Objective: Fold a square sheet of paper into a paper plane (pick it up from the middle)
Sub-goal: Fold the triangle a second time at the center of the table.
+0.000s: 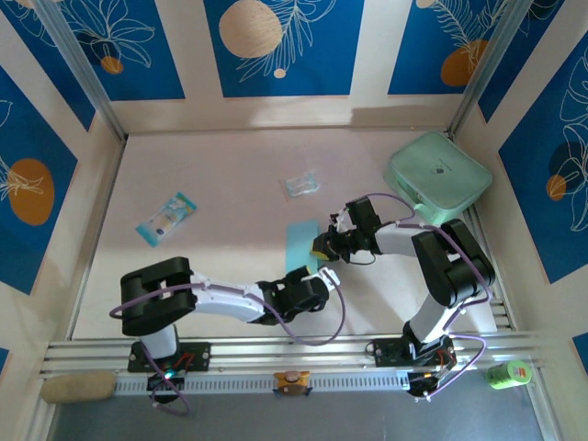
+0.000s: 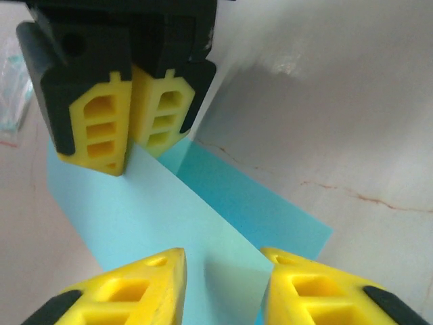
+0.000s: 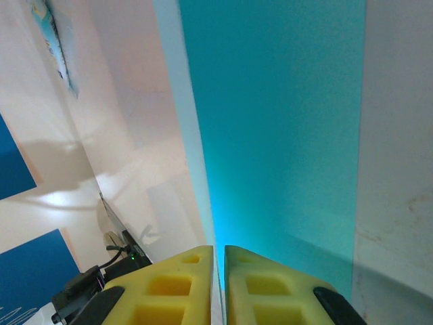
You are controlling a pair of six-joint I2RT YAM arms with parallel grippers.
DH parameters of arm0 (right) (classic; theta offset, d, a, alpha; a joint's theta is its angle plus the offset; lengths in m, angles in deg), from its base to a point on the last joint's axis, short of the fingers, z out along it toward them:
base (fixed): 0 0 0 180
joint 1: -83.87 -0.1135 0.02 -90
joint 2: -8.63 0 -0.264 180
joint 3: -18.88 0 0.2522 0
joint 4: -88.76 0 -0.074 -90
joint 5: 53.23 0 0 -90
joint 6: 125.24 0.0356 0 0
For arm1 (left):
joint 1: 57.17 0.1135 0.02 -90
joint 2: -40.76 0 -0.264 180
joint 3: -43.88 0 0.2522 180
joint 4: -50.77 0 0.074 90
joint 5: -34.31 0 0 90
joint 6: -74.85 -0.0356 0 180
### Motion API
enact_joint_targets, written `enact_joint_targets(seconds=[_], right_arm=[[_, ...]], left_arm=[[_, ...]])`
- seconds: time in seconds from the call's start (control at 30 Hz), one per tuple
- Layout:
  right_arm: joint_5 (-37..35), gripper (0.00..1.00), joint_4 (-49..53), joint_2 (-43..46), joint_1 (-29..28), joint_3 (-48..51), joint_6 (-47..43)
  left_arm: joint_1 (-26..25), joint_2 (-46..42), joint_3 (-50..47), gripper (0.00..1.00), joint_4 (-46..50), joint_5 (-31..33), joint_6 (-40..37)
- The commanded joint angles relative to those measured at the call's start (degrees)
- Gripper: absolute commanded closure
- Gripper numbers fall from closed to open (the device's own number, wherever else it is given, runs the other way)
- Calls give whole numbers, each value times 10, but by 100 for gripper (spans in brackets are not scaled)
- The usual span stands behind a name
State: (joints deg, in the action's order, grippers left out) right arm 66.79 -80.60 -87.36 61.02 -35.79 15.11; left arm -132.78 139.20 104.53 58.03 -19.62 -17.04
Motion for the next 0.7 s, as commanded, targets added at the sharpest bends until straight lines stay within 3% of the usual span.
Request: enact_joint_targets(seconds=[0.0,0.07,0.1,0.13,0.43,0.67], right_arm=[[2,86,22,3,2,-10,-6],[-6,84,27,9,3,-8,-8],[-13,83,32,15,3,-6,-8],[-21,81,38,23,4,-3,-9],[-101,65,110,135,38,32,-20],[-108,64,141,208,54,57,-19]], left_arm=[[-2,-13,9,75,9,-1,18],[3,-21,9,84,14,-17,33],[11,-26,11,95,24,-37,47],[22,-31,16,100,39,-59,69],[142,-55,9,100,3,-358,218],[185,-36,8,100,-29,-473,268]])
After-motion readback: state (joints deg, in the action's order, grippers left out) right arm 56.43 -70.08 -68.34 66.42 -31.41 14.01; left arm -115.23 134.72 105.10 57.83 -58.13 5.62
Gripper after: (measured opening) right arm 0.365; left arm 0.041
